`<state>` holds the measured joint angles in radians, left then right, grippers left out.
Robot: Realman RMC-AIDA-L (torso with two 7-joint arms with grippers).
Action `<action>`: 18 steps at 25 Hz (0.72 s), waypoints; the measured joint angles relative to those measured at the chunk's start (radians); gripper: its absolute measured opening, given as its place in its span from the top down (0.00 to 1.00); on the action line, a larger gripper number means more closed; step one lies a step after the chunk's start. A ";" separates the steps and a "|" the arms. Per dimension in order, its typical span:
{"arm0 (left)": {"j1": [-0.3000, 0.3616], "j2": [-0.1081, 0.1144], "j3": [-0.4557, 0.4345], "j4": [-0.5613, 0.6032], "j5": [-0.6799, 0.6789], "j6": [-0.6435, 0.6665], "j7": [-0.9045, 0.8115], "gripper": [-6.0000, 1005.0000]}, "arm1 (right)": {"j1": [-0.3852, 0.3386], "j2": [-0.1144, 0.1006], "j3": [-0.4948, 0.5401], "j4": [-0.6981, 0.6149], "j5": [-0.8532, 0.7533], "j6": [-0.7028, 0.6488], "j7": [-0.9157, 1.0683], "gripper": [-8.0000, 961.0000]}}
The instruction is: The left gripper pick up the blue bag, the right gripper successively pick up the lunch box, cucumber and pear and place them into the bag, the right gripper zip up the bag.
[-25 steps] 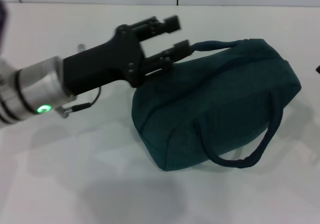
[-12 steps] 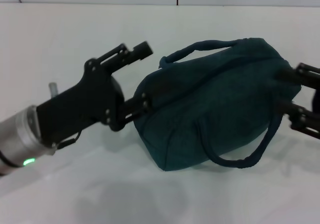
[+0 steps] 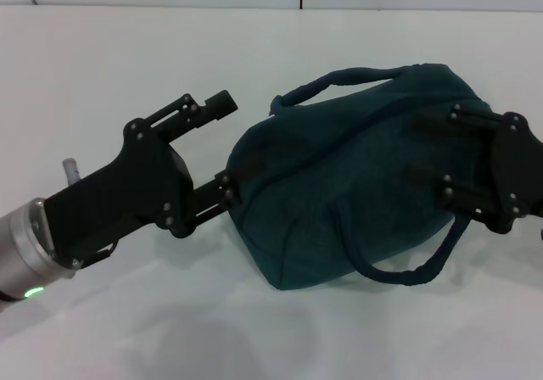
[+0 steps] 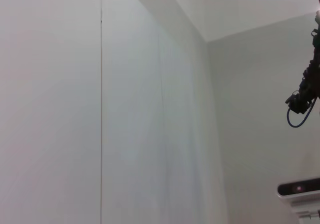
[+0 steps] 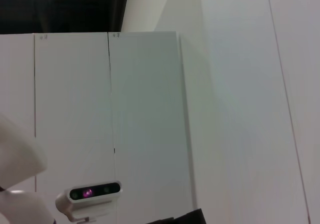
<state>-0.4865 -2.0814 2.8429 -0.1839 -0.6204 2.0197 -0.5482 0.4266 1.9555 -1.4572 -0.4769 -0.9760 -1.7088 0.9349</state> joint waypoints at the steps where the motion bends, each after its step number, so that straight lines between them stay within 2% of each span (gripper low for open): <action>1: 0.000 0.000 0.000 0.000 0.000 0.000 0.000 0.35 | 0.000 0.003 0.000 0.000 0.000 0.001 -0.007 0.43; 11: 0.001 -0.003 0.001 0.001 0.006 0.000 0.045 0.35 | -0.021 0.043 0.008 0.006 0.003 0.027 -0.116 0.42; 18: -0.010 -0.003 0.001 0.003 0.019 0.000 0.054 0.35 | -0.042 0.052 0.014 0.009 -0.001 0.016 -0.166 0.27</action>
<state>-0.4964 -2.0847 2.8440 -0.1810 -0.6009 2.0198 -0.4938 0.3846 2.0073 -1.4433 -0.4674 -0.9768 -1.6924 0.7686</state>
